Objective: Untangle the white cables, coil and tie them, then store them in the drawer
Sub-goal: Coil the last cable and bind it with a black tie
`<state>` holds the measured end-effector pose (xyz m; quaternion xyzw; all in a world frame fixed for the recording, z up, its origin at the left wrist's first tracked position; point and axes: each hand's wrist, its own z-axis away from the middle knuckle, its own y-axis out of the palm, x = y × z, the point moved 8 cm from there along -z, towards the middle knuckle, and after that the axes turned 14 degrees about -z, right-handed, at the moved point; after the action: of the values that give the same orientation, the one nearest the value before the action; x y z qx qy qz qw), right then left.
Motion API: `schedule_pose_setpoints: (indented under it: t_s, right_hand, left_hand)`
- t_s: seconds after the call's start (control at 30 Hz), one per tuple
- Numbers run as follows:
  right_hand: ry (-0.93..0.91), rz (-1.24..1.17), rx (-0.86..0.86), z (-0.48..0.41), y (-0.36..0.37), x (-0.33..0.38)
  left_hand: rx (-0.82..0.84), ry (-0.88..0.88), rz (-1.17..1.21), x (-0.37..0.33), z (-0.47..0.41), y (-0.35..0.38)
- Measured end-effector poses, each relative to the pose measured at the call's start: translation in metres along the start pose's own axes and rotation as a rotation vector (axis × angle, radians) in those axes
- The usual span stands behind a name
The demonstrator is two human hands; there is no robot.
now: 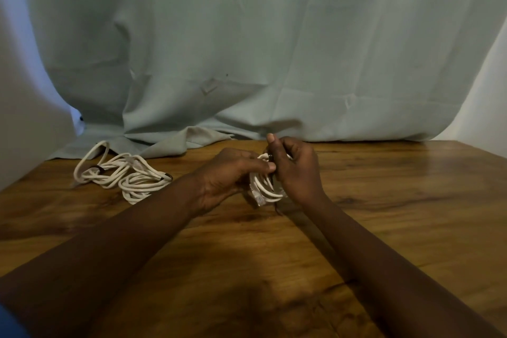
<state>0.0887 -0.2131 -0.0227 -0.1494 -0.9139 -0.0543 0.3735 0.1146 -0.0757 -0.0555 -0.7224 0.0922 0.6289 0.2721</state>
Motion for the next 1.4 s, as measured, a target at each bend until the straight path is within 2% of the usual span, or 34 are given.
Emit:
schedule_pose_setpoints:
  t_s: [0.13,0.27,0.43,0.67,0.9,0.97,1.07,1.13,1.2,1.27,1.4]
  right_hand:
    - [0.044,0.004,-0.001,0.0,0.002,-0.006]
    - [0.107,-0.06,0.031,0.0,0.005,-0.014]
    - [0.187,-0.119,0.051,0.001,0.007,-0.02]
    - [0.16,-0.046,0.058,0.0,0.008,-0.01]
    - [0.141,0.018,0.041,-0.003,0.004,-0.01]
    - [0.153,0.029,0.036,-0.003,0.002,-0.012]
    - [0.213,-0.044,0.064,0.001,0.006,-0.015]
    - [0.253,-0.099,0.068,0.003,0.01,-0.016]
    - [0.325,-0.117,0.063,0.005,0.012,-0.021]
    - [0.356,-0.082,0.072,0.007,0.013,-0.022]
    - [0.205,0.059,0.179,0.01,0.023,-0.007]
  left_hand:
    - [-0.185,0.03,-0.027,0.003,-0.004,-0.002]
    - [-0.273,0.08,-0.007,0.002,-0.003,-0.003]
    - [-0.285,0.174,-0.041,-0.003,-0.001,-0.003]
    - [-0.302,0.241,-0.096,-0.008,0.004,-0.007]
    - [-0.34,0.387,-0.421,-0.023,0.014,-0.008]
    - [-0.426,0.497,-0.627,-0.034,0.023,-0.009]
    - [-0.554,0.76,-0.952,-0.054,0.04,-0.001]
    - [-0.554,0.88,-1.029,-0.06,0.044,0.004]
    - [-0.517,0.864,-0.922,-0.06,0.041,-0.003]
    - [-0.461,0.772,-0.757,-0.056,0.034,-0.012]
    - [-0.317,0.566,-0.363,-0.044,0.018,-0.024]
